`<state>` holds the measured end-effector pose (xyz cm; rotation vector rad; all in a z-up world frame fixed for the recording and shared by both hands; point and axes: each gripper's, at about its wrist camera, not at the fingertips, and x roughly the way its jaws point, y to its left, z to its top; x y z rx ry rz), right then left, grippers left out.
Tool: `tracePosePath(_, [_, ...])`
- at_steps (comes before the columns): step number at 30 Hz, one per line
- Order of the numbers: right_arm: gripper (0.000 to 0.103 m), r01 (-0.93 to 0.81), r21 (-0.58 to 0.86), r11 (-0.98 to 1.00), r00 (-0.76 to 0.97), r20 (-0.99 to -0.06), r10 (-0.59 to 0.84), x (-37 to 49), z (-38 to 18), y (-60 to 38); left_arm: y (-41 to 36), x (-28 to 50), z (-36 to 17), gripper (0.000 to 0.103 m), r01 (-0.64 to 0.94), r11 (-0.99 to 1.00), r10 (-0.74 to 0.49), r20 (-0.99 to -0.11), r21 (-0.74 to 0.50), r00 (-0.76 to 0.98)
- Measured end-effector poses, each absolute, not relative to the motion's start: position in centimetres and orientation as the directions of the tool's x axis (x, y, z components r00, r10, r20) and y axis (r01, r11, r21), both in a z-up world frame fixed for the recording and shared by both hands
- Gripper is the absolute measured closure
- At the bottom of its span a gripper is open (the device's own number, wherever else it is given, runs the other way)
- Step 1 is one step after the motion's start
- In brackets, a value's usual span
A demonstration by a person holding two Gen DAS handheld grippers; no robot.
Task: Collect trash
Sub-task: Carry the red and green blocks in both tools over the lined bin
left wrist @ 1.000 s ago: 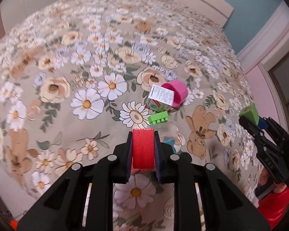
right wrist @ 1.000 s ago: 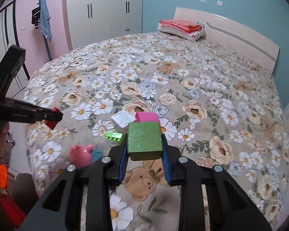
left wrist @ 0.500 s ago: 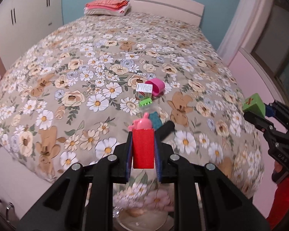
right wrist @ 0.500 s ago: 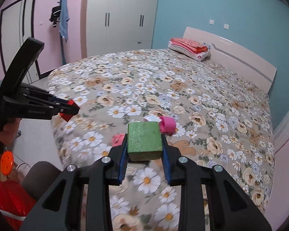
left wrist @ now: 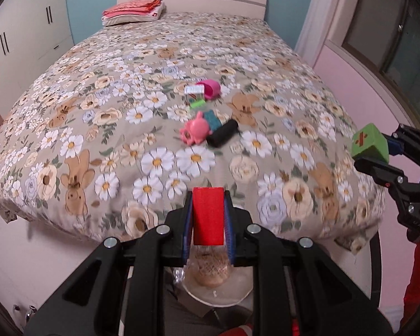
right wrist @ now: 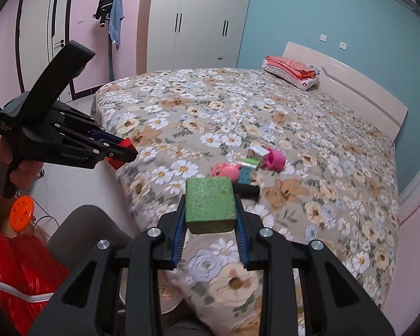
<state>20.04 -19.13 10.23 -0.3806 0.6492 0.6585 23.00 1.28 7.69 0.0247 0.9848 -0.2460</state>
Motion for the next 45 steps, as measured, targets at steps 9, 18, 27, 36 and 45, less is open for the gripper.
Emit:
tracePosePath(9, [0.070,-0.687,-0.083,0.722,0.547,-0.713,0.438,16.8,5.8,-18.1,0.8,19.5,2.7,0.083,0.254,0.963,-0.196,-0.872,-0.086,0.449])
tracePosePath(18, [0.070,-0.715,0.014,0.699,0.405,-0.807,0.431,15.0,-2.3,-16.2,-0.1,18.3,-4.9,0.083,0.259,0.961,-0.177,-0.933,-0.095,0.314])
tracePosePath(27, [0.070,-0.704,0.089,0.704,0.282,-0.875,0.392,14.5,-10.8,-15.1,-0.6,18.8,-13.1,0.083,0.223,0.967,-0.163,-0.972,-0.124,0.167])
tracePosePath(36, [0.070,-0.687,0.111,0.718,0.192,-0.925,0.327,14.1,-18.7,-13.8,-1.7,19.0,-21.1,0.082,0.195,0.971,-0.148,-0.988,-0.138,0.034])
tracePosePath(45, [0.070,-0.645,0.138,0.752,0.100,-0.960,0.262,14.6,-25.2,-12.3,-2.2,19.9,-27.3,0.082,0.118,0.977,-0.170,-0.983,-0.177,-0.062])
